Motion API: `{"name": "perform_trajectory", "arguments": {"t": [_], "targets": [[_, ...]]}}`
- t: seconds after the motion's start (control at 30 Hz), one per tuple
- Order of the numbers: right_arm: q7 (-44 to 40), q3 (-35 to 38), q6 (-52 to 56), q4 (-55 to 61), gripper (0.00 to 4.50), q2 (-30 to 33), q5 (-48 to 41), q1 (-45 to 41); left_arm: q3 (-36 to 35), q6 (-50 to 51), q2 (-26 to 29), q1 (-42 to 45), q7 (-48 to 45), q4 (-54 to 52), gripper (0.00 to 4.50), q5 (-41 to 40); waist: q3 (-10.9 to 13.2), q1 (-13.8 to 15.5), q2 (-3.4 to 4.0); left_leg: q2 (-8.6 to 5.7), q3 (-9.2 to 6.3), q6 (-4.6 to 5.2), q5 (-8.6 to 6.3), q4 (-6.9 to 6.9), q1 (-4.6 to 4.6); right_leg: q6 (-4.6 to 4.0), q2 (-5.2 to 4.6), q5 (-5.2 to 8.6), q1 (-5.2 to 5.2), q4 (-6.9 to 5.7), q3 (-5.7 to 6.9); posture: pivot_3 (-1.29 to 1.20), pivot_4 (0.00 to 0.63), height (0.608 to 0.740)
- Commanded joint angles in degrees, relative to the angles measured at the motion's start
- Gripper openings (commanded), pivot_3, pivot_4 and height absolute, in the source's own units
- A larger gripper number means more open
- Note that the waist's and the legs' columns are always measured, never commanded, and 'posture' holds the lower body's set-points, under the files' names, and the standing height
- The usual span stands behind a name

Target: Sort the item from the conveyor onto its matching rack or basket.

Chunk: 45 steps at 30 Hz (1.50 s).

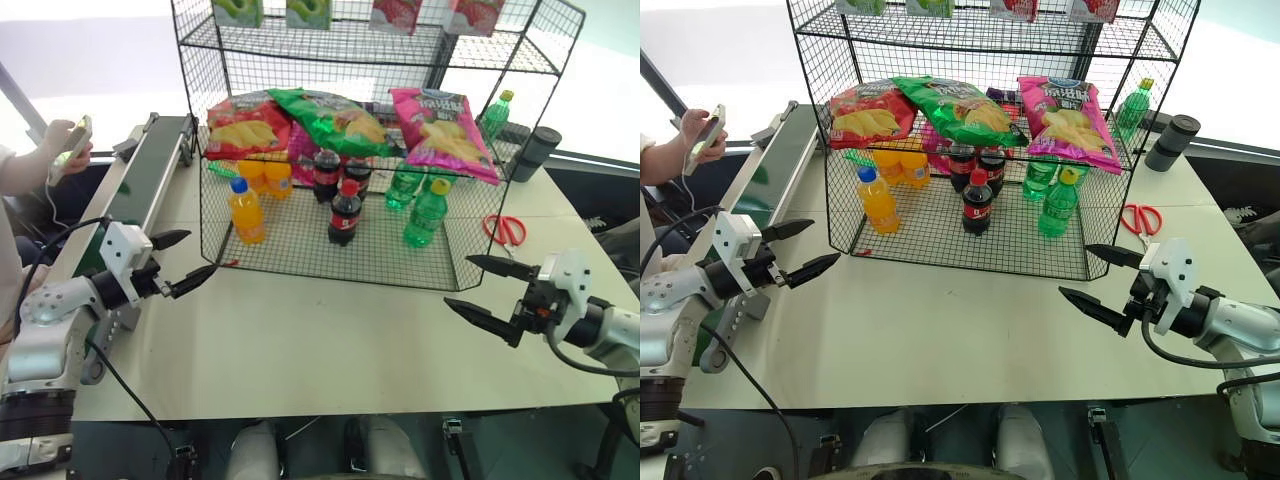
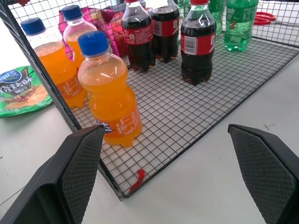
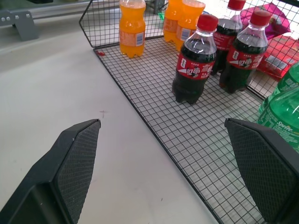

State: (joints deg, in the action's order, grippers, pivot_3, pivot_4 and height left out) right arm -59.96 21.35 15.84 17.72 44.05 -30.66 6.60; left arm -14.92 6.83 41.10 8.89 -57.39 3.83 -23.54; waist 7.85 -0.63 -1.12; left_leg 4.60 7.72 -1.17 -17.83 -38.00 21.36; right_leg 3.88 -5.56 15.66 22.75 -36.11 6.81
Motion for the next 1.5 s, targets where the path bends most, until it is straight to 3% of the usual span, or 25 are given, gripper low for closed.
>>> {"name": "perform_trajectory", "arguments": {"t": [0.03,0.53,1.5], "targets": [[-0.08,0.30,-1.12,0.66,4.45,0.66,-0.16,-0.81,-1.49,-0.83,0.71,-0.84,-0.27,-2.33,4.50,-0.89,0.00,-0.01,0.00,0.00,0.00,0.00,0.00,0.00,0.00,0.00,0.00,0.00,0.00,0.00,0.00,0.00,0.150,0.726],[-0.30,-3.86,-3.88,-2.03,4.45,0.10,1.79,-4.00,-1.88,-0.98,0.71,-2.66,0.73,-4.18,4.50,-1.22,0.00,-0.01,0.00,0.00,0.00,0.00,0.00,-0.01,0.00,0.00,0.00,0.00,0.00,0.00,0.00,0.00,0.150,0.726],[0.13,-4.84,-4.43,-1.70,4.45,0.34,2.67,-3.85,-1.02,-1.49,-0.18,-2.74,-0.34,-4.05,4.50,-2.01,0.00,0.02,0.00,0.00,0.00,-0.01,0.01,-0.01,0.00,0.00,0.00,0.00,0.00,-0.01,0.00,0.00,0.150,0.726]]}}
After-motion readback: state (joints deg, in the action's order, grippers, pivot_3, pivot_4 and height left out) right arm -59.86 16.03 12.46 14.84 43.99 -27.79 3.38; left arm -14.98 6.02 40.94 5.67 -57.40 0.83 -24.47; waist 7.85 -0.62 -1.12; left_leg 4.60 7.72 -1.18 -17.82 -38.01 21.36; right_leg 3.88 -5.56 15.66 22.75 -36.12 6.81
